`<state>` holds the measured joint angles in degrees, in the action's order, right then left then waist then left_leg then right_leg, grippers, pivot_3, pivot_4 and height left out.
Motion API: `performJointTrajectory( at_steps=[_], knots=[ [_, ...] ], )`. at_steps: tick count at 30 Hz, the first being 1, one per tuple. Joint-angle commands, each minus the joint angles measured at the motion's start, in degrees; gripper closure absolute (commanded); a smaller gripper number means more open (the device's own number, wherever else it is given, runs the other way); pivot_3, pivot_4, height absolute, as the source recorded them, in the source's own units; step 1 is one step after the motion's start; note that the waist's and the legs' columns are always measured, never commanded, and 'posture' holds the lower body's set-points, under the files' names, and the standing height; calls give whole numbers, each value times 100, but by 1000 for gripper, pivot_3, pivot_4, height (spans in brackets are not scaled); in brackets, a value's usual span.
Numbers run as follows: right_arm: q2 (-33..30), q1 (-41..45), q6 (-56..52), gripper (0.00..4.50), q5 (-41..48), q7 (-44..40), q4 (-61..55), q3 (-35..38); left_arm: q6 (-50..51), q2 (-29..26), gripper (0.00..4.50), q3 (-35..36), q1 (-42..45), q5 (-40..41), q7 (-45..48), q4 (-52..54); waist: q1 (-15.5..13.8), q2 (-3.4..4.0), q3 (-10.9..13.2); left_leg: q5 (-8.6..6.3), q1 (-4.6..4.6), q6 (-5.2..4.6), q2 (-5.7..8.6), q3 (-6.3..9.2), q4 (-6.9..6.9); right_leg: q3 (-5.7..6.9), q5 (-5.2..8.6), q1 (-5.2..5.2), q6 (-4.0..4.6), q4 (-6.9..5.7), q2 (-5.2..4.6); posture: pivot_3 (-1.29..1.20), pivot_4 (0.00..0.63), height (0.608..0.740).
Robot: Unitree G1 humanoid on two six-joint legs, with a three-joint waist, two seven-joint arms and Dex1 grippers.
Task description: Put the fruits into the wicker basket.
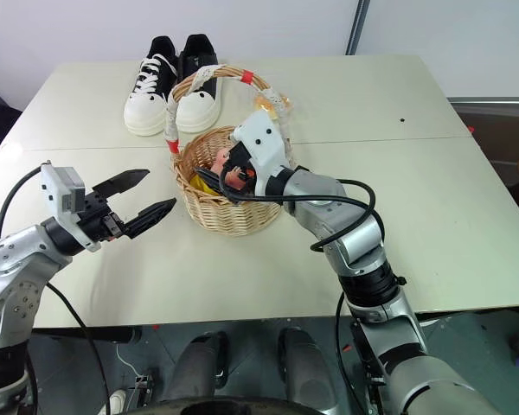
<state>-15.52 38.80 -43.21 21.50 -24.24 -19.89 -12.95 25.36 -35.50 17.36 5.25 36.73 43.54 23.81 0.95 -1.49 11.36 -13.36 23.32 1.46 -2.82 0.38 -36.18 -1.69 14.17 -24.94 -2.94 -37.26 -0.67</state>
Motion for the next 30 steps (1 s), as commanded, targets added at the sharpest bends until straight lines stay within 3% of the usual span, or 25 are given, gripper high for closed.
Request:
performJointTrajectory(
  at_steps=[1,4,7,15,18,24,25,30],
  knots=[
    [-356,-262,238,62,311,-470,-712,451,-83,1,0,86,32,102,-56,241,-9,0,0,0,-1,0,0,1,0,1,0,0,0,0,0,0,150,740],
    [-740,-756,203,62,960,-902,-1128,1189,-58,38,0,-9,125,151,-70,233,-35,0,0,0,1,0,1,3,0,5,1,4,-1,4,0,0,150,740],
    [-813,-926,127,62,1105,-745,-1027,1520,-50,52,0,-77,220,154,-54,185,14,0,0,0,-1,0,1,1,-4,4,1,7,1,4,0,0,150,740],
    [-365,-538,702,62,283,-24,378,1340,-40,107,0,-249,475,173,-46,128,120,0,0,1,-24,0,-5,1,-1,2,-2,12,22,-13,14,0,150,740],
    [-182,-392,926,984,145,6,811,1302,-34,133,0,-310,508,165,-84,168,145,0,0,1,-19,0,-4,1,-2,1,-8,12,9,-11,13,0,150,740],
    [-154,-423,957,4131,208,47,619,1475,-35,166,0,-318,475,182,-114,262,140,0,0,0,-8,-1,-4,5,3,2,-5,3,-3,-11,12,0,150,740],
    [-178,-434,978,4431,182,84,555,1504,-49,173,0,-323,463,175,-109,255,141,0,0,0,-8,-1,-4,5,2,2,-5,3,-3,-11,12,0,150,740],
    [-591,-486,995,4431,241,316,216,2263,-60,245,0,-439,515,144,-146,233,112,1,1,0,-6,-1,-2,5,0,2,-5,3,-2,-10,10,0,150,740]
  ],
)
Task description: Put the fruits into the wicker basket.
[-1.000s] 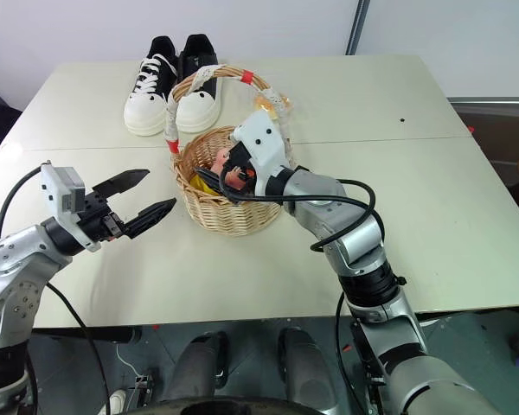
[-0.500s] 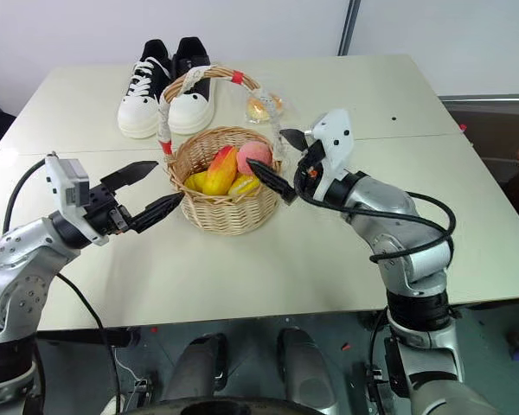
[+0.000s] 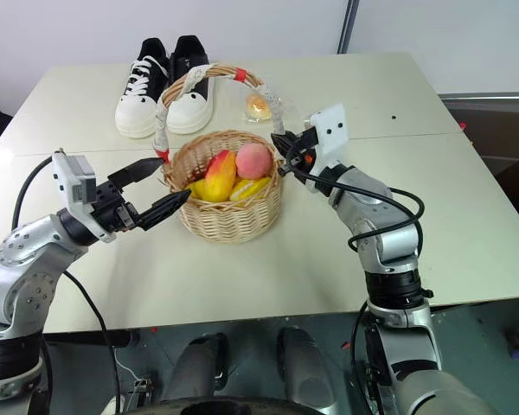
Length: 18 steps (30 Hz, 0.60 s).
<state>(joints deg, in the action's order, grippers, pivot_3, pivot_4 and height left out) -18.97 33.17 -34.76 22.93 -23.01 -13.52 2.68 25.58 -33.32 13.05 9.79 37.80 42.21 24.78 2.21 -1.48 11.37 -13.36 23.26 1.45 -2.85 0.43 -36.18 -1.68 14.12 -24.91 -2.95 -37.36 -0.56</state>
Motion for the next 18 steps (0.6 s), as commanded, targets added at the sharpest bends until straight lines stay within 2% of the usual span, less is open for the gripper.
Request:
performJointTrajectory(
  at_steps=[1,8,14,18],
  knots=[
    [-359,66,163,4431,54,248,-406,839,-92,31,0,-26,70,33,-9,124,-30,0,0,0,1,0,1,0,-1,0,0,0,0,1,-1,0,150,740],
    [-1322,7,696,4431,-635,771,696,1779,-148,124,0,-206,256,-4,65,-40,-85,0,0,0,1,0,4,-2,-3,-1,1,1,1,4,-2,0,150,740],
    [-1508,224,1228,4431,-890,1345,2062,2248,-148,256,0,-365,478,-72,31,-121,-80,6,0,0,-3,0,4,-7,-1,-8,-1,1,2,2,1,0,150,740],
    [-1520,149,1376,2798,-844,1338,2171,2309,-133,259,0,-344,476,-97,48,-137,-79,14,-1,0,-5,-1,4,-7,3,-10,-1,1,-1,2,2,0,150,740]
  ],
)
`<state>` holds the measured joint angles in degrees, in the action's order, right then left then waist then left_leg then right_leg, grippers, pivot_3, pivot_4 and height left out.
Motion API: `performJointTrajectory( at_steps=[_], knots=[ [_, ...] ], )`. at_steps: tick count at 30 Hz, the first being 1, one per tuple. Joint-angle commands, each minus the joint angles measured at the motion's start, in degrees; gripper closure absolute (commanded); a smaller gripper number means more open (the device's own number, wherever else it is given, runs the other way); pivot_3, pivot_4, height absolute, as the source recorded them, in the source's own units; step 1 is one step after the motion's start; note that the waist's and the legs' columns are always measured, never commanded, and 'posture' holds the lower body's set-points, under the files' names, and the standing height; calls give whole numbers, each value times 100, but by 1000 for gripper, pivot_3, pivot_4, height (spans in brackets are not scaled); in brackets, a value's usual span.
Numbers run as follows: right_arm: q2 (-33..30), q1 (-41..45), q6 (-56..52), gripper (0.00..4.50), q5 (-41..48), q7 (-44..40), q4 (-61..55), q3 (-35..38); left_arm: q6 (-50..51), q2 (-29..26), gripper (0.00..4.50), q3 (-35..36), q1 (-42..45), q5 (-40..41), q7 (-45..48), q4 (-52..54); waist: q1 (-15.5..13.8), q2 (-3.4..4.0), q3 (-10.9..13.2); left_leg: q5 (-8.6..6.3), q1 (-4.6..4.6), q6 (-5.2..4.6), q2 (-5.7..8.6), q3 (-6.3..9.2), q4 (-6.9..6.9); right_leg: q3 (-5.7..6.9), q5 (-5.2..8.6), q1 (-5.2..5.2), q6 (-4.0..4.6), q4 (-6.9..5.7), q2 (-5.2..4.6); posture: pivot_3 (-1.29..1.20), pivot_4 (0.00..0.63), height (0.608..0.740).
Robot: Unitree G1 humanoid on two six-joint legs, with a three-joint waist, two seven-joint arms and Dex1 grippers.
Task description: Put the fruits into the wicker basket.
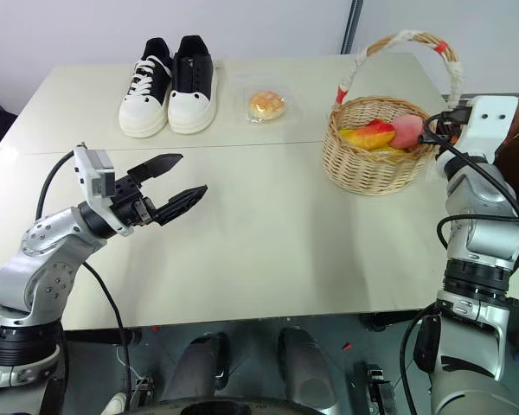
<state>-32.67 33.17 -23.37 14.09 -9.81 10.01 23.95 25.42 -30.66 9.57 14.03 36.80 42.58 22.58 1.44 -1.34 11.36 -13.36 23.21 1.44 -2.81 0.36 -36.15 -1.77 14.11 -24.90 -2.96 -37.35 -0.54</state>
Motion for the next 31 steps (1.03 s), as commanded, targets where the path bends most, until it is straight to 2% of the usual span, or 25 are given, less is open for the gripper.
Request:
performJointTrajectory(
  at_steps=[1,3,4,10,12,15,18,23,31],
  knots=[
    [-164,70,241,2296,61,-8,-298,201,-89,-33,0,36,34,2,4,76,-5,0,0,0,0,0,0,0,0,0,0,0,0,0,0,0,150,740],
    [-187,-56,241,1111,98,-51,-486,240,-42,-73,0,89,7,8,-8,59,-20,0,0,0,0,0,0,0,-1,0,0,1,0,0,0,0,150,740],
    [-202,-130,245,761,115,-85,-574,265,-20,-94,0,114,-8,8,-18,46,-29,0,0,0,0,0,0,0,-2,0,0,1,0,0,0,0,150,740],
    [-404,-1563,336,761,899,-1151,-1581,977,177,-496,0,677,-631,-180,-306,-313,-64,8,-6,-7,0,-11,0,0,-1,2,12,5,-17,1,-2,0,150,740],
    [-429,-1880,335,761,1095,-1557,-1849,897,155,-578,0,810,-794,-273,-351,-484,-32,9,-6,-7,0,-11,0,-2,-4,1,12,5,-16,1,-3,0,150,740],
    [-420,-2326,297,761,1384,-2396,-2492,264,34,-645,0,990,-1097,-479,-440,-665,40,15,-8,-7,-27,-11,-1,-7,0,-5,22,19,1,1,-1,0,150,740],
    [-338,-2440,273,761,1479,-2781,-2780,-289,-47,-570,0,1150,-1261,-554,-569,-735,109,13,-7,-7,-77,-11,-5,-7,6,-6,31,61,3,0,0,0,150,740],
    [-140,-2256,411,761,1220,-3321,-2582,-1484,-172,-383,0,1494,-1944,-625,-823,-463,108,11,-8,-7,-76,-10,-5,-13,5,-10,29,60,7,2,-3,0,150,740],
    [68,-1756,865,761,936,-3614,-1619,-1893,-305,-173,0,1820,-2640,-586,-934,79,51,4,-9,-8,-66,-9,1,-16,2,-12,30,58,7,14,-12,0,150,740]
  ],
)
